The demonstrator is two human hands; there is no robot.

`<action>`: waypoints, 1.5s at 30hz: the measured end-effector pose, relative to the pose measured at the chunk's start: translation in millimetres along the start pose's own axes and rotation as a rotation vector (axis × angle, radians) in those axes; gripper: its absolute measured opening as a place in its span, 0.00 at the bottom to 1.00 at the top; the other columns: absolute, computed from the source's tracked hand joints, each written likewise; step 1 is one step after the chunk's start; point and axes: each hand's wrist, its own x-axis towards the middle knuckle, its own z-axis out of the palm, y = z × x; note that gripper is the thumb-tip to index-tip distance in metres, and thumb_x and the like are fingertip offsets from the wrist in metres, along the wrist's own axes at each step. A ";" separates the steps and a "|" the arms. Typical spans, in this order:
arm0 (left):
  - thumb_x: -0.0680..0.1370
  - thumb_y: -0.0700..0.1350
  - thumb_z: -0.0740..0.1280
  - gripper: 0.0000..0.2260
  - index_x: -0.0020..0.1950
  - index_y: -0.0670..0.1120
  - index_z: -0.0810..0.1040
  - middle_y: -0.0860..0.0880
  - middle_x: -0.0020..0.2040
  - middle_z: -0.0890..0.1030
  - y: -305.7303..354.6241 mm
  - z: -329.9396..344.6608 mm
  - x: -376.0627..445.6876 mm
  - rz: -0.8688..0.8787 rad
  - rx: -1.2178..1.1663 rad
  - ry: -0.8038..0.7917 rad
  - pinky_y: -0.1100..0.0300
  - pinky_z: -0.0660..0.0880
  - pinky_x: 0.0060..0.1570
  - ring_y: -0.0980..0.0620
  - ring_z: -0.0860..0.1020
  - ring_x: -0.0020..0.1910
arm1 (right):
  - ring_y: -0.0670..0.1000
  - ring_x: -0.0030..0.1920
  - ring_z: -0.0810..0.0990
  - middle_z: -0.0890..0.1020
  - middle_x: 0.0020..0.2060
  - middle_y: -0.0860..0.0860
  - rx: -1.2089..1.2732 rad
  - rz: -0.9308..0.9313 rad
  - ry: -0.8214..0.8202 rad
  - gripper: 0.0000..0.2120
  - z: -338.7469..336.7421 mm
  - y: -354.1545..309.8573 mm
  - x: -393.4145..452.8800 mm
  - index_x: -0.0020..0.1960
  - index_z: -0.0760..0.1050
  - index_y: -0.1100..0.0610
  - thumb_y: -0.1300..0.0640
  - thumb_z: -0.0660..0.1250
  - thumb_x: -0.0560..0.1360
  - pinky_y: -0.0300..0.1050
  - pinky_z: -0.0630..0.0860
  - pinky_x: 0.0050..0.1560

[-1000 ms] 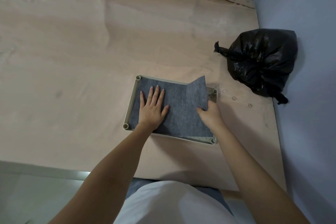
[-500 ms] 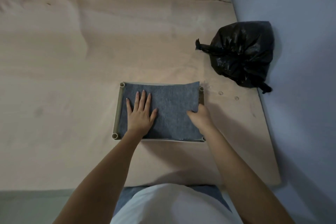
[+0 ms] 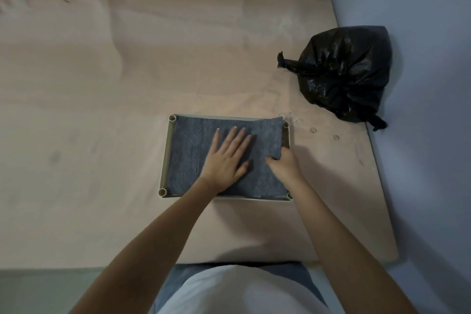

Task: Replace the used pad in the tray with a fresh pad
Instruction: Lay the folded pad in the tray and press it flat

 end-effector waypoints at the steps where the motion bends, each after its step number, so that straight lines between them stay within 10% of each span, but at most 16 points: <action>1: 0.79 0.59 0.47 0.30 0.76 0.44 0.58 0.44 0.76 0.59 5.6 1.7 5.3 0.043 0.001 -0.039 0.37 0.48 0.72 0.44 0.55 0.76 | 0.57 0.52 0.80 0.81 0.54 0.58 -0.005 0.000 0.006 0.13 -0.1 0.0 0.1 0.59 0.76 0.61 0.59 0.65 0.75 0.55 0.78 0.54; 28: 0.79 0.62 0.41 0.30 0.78 0.50 0.45 0.50 0.79 0.46 17.1 15.2 33.2 -0.083 -0.078 -0.186 0.39 0.38 0.72 0.47 0.42 0.77 | 0.61 0.51 0.79 0.80 0.53 0.60 -0.397 -0.111 0.203 0.16 -2.5 0.1 -8.5 0.60 0.70 0.62 0.54 0.64 0.77 0.50 0.77 0.47; 32: 0.78 0.61 0.37 0.30 0.78 0.49 0.46 0.49 0.78 0.46 17.2 16.3 32.3 -0.077 -0.075 -0.184 0.39 0.39 0.72 0.46 0.42 0.77 | 0.61 0.58 0.77 0.75 0.62 0.62 -0.761 -0.446 0.469 0.20 7.9 -3.7 -13.3 0.64 0.71 0.66 0.57 0.65 0.75 0.51 0.76 0.50; 35: 0.78 0.56 0.34 0.30 0.78 0.48 0.44 0.49 0.78 0.45 16.3 16.8 31.8 -0.062 -0.062 -0.181 0.39 0.36 0.72 0.46 0.40 0.77 | 0.57 0.76 0.53 0.56 0.75 0.60 -0.851 -0.584 0.293 0.26 24.3 -6.4 -1.2 0.75 0.54 0.64 0.52 0.51 0.82 0.52 0.51 0.75; 37: 0.78 0.54 0.34 0.29 0.78 0.46 0.44 0.49 0.78 0.46 16.2 17.5 31.6 -0.068 -0.059 -0.174 0.40 0.36 0.72 0.47 0.40 0.77 | 0.54 0.77 0.41 0.45 0.77 0.58 -0.932 -0.535 0.212 0.28 32.3 -1.9 11.7 0.76 0.43 0.62 0.48 0.42 0.82 0.48 0.37 0.75; 45: 0.79 0.52 0.37 0.27 0.77 0.44 0.49 0.48 0.78 0.50 16.0 16.2 31.9 -0.068 -0.067 -0.146 0.41 0.40 0.73 0.47 0.45 0.77 | 0.53 0.77 0.41 0.43 0.76 0.58 -0.928 -0.464 0.235 0.29 41.5 18.9 33.0 0.75 0.38 0.61 0.45 0.40 0.81 0.46 0.35 0.74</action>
